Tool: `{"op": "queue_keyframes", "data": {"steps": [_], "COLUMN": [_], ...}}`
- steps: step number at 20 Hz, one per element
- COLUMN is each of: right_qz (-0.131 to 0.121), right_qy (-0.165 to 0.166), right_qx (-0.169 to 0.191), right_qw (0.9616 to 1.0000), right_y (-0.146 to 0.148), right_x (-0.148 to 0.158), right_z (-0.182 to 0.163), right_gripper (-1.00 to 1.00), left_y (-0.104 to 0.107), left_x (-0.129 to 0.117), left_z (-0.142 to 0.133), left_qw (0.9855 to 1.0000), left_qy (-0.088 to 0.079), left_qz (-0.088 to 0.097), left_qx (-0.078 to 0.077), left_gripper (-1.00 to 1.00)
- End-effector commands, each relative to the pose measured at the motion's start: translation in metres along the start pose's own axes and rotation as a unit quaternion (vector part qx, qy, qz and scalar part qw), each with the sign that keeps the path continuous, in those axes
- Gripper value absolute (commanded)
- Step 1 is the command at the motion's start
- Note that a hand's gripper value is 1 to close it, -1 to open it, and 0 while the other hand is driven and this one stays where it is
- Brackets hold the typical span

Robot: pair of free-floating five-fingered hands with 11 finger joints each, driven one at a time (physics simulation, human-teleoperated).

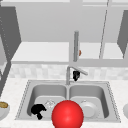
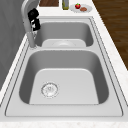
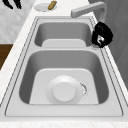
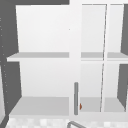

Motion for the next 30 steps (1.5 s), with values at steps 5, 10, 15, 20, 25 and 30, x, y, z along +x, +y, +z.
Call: {"op": "queue_keyframes", "data": {"steps": [5, 10, 15, 20, 25, 30], "right_qz": [0.053, 0.068, 0.094, 0.130, 0.137, 0.135], "right_qy": [0.027, 0.058, 0.078, 0.091, 0.093, 0.088], "right_qx": [-0.014, -0.028, -0.039, -0.049, -0.055, -0.057], "right_qw": [0.9981, 0.9956, 0.9918, 0.9861, 0.9847, 0.9853], "right_y": [-0.007, -0.008, -0.012, -0.013, -0.011, -0.010], "right_x": [0.016, 0.028, 0.037, 0.047, 0.049, 0.049], "right_z": [0.012, 0.017, 0.022, 0.026, 0.026, 0.027], "right_gripper": [1.00, 1.00, 1.00, 1.00, 1.00, 1.00], "left_y": [0.000, 0.000, 0.000, 0.000, 0.000, 0.000], "left_x": [0.000, 0.000, 0.000, 0.000, 0.000, 0.000], "left_z": [0.000, 0.000, 0.000, 0.000, 0.000, 0.000], "left_qw": [1.0000, 1.0000, 1.0000, 1.0000, 1.0000, 1.0000], "left_qy": [0.000, 0.000, 0.000, 0.000, 0.000, 0.000], "left_qz": [0.000, 0.000, 0.000, 0.000, 0.000, 0.000], "left_qx": [0.000, 0.000, 0.000, 0.000, 0.000, 0.000], "left_gripper": [0.00, 0.00, 0.00, 0.00, 0.00, 0.00]}}
